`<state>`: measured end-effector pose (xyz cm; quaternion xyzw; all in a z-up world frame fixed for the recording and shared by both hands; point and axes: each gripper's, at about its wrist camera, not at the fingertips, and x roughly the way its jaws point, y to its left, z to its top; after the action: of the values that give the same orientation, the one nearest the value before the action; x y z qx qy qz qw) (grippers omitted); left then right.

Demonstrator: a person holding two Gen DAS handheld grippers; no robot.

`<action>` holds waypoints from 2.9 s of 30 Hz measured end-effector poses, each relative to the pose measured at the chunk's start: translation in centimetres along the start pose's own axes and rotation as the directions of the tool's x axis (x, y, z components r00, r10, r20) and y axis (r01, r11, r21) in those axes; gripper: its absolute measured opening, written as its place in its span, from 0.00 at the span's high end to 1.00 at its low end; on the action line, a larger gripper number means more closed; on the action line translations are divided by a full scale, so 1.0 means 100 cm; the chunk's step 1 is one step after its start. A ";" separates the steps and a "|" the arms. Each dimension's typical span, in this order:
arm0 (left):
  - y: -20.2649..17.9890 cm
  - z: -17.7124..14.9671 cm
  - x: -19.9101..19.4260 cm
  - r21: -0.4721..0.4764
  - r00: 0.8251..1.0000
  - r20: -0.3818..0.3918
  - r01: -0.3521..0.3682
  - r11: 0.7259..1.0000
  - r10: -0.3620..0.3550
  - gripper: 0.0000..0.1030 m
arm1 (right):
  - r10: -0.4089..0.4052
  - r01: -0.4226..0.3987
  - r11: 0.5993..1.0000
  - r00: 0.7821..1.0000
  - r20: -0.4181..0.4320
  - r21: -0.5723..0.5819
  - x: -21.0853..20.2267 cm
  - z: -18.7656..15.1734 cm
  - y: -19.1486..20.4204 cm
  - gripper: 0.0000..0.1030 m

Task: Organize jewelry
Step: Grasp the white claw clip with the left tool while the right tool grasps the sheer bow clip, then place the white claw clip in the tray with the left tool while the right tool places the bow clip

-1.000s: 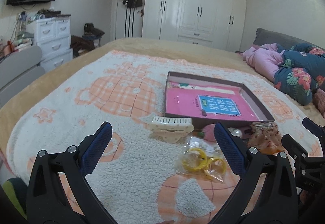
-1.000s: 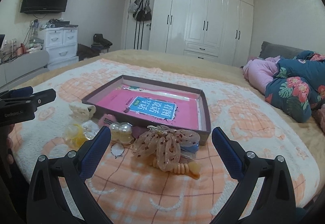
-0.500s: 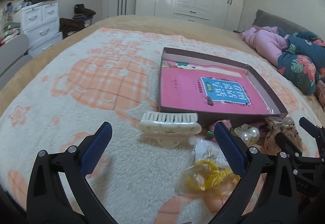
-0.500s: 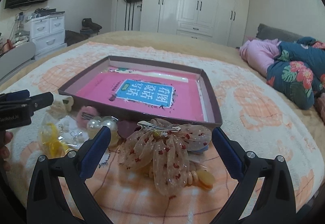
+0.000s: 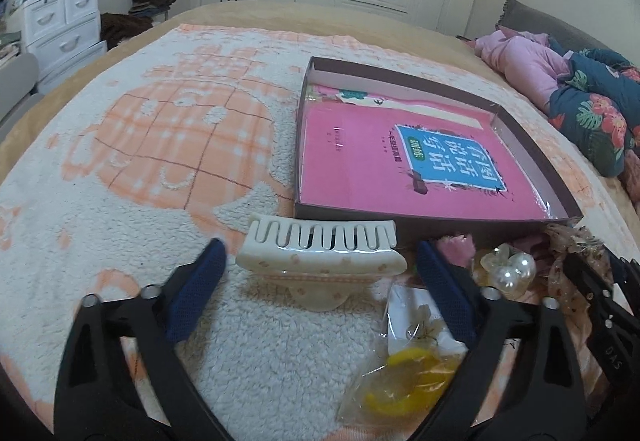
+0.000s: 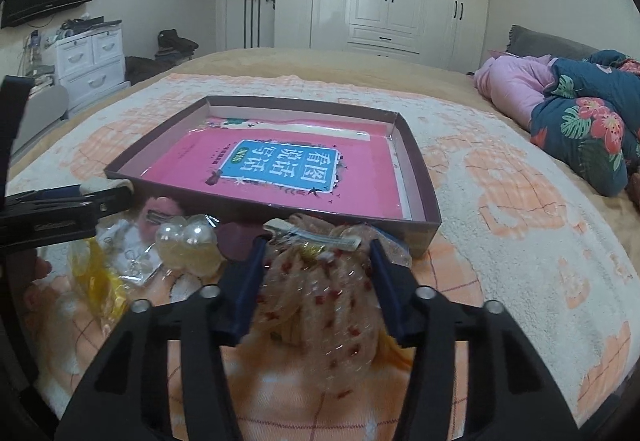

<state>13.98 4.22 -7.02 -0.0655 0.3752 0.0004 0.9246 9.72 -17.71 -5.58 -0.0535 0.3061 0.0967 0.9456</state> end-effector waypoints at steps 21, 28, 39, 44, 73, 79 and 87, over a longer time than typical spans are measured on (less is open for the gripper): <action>0.005 0.015 -0.040 0.019 0.994 0.095 0.046 0.999 -0.047 0.34 | -0.017 0.007 0.996 0.994 0.110 0.086 -0.045 0.018 -0.064 0.59; -0.004 0.039 -0.036 0.022 0.990 0.129 0.061 0.998 -0.064 0.34 | -0.003 -0.006 0.997 0.992 0.127 0.071 -0.034 0.037 -0.078 0.58; -0.033 0.068 0.001 0.053 0.992 0.099 0.078 0.996 -0.083 0.34 | 0.033 -0.039 0.998 0.992 0.119 0.047 0.000 0.068 -0.074 0.57; -0.043 0.073 0.020 0.075 0.995 0.061 0.079 0.994 -0.083 0.34 | 0.055 -0.058 0.998 0.994 0.091 0.030 0.020 0.077 -0.066 0.57; -0.039 0.069 0.017 0.076 0.993 0.078 0.086 0.993 -0.091 0.20 | 0.064 -0.067 0.997 0.996 0.069 0.040 0.049 0.082 -0.055 0.21; -0.037 0.067 0.003 0.061 0.989 0.105 0.095 0.994 -0.101 0.15 | 0.038 -0.046 0.997 0.992 0.124 0.067 0.022 0.076 -0.066 0.16; -0.039 0.060 -0.027 0.055 0.978 0.168 0.114 0.992 -0.122 0.11 | 0.003 -0.014 0.999 0.980 0.198 0.049 -0.015 0.068 -0.071 0.11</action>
<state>16.42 1.24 -0.39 -0.0665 0.2898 -0.0572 0.9531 13.94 -23.81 1.09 -0.0184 0.2129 0.0978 0.9720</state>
